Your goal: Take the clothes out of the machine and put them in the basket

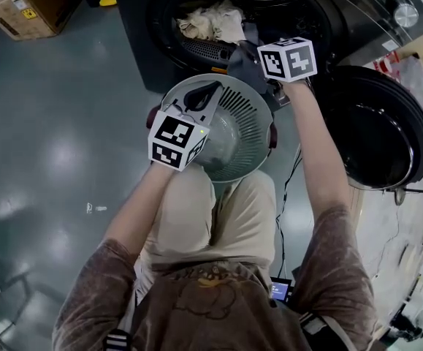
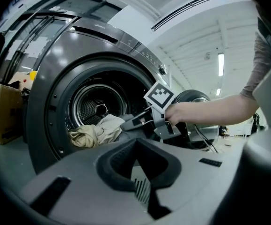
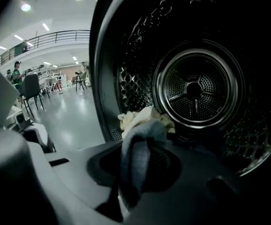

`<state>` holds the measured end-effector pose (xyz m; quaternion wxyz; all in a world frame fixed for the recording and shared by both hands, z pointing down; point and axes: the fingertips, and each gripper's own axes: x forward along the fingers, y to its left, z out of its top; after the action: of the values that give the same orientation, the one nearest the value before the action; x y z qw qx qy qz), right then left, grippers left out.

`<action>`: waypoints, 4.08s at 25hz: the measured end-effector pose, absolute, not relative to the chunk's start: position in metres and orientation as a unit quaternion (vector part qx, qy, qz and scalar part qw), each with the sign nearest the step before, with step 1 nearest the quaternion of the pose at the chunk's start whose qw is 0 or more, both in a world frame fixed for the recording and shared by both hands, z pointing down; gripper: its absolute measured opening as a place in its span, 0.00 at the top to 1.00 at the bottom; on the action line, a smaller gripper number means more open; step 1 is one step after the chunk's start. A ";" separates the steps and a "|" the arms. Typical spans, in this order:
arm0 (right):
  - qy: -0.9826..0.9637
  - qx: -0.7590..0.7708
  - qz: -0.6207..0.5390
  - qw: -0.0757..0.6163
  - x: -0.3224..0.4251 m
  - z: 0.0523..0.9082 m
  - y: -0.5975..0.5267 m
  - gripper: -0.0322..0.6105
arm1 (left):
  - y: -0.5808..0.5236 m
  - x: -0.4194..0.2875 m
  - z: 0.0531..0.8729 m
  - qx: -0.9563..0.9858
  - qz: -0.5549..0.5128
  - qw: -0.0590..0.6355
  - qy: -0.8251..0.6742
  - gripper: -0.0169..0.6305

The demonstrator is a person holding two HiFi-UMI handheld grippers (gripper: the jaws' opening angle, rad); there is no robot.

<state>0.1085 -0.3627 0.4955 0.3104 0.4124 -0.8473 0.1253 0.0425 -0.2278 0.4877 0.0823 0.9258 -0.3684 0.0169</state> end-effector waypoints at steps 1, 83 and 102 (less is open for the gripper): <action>-0.851 0.408 0.122 0.307 0.105 0.492 -0.356 0.84 | -0.228 0.042 0.487 0.925 0.016 0.082 -0.371 0.97; -0.825 0.437 0.170 0.315 0.144 0.540 -0.333 0.86 | -0.202 0.042 0.478 0.921 0.026 0.058 -0.384 0.97; -0.871 0.354 0.143 0.310 0.107 0.518 -0.178 0.86 | -0.199 0.037 0.472 0.913 0.019 0.060 -0.403 0.97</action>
<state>0.1075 -0.1785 0.5185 0.3101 0.3542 -0.8706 0.1430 0.0375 -0.1985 0.4717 0.0598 0.9131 -0.4028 0.0191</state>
